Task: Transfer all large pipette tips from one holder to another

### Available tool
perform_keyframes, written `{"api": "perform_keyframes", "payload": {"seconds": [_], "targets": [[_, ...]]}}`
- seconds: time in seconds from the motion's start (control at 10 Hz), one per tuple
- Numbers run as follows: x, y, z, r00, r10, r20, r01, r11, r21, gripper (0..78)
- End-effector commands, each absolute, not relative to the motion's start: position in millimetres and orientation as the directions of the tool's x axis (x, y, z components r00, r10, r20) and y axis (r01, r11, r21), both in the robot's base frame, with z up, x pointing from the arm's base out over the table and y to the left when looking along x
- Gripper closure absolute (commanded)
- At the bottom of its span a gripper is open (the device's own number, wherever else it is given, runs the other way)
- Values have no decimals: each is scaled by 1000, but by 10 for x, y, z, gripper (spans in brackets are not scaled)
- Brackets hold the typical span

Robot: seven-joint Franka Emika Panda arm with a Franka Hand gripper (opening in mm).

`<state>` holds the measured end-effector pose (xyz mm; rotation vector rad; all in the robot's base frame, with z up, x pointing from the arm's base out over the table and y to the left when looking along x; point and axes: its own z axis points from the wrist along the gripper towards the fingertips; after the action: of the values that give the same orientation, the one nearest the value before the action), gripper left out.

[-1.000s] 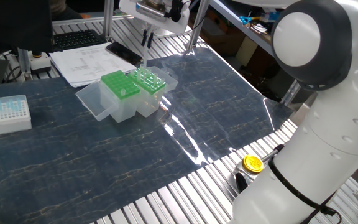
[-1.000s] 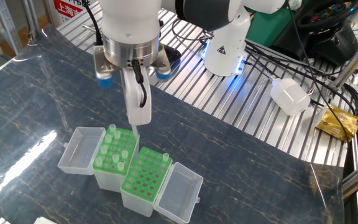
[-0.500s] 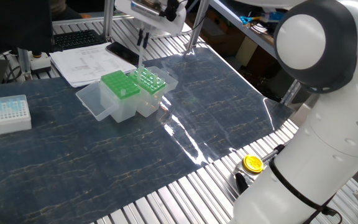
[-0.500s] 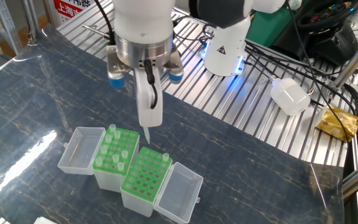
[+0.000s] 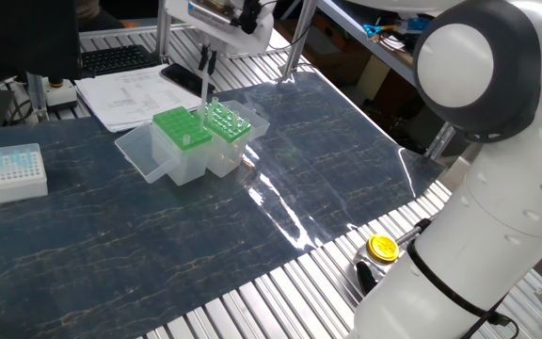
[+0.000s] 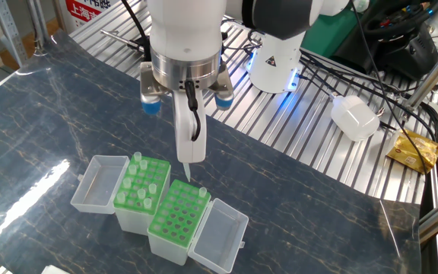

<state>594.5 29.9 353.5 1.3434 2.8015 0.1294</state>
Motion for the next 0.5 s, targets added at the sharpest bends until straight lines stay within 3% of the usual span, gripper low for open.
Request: {"api": "perform_keyframes", "payload": {"seconds": [0.1,0.5], "targets": [[5984,408,3520,-608,794,4,790,605,98,764],[6068,509,3481,-580,815,0,810,576,108,764]]}}
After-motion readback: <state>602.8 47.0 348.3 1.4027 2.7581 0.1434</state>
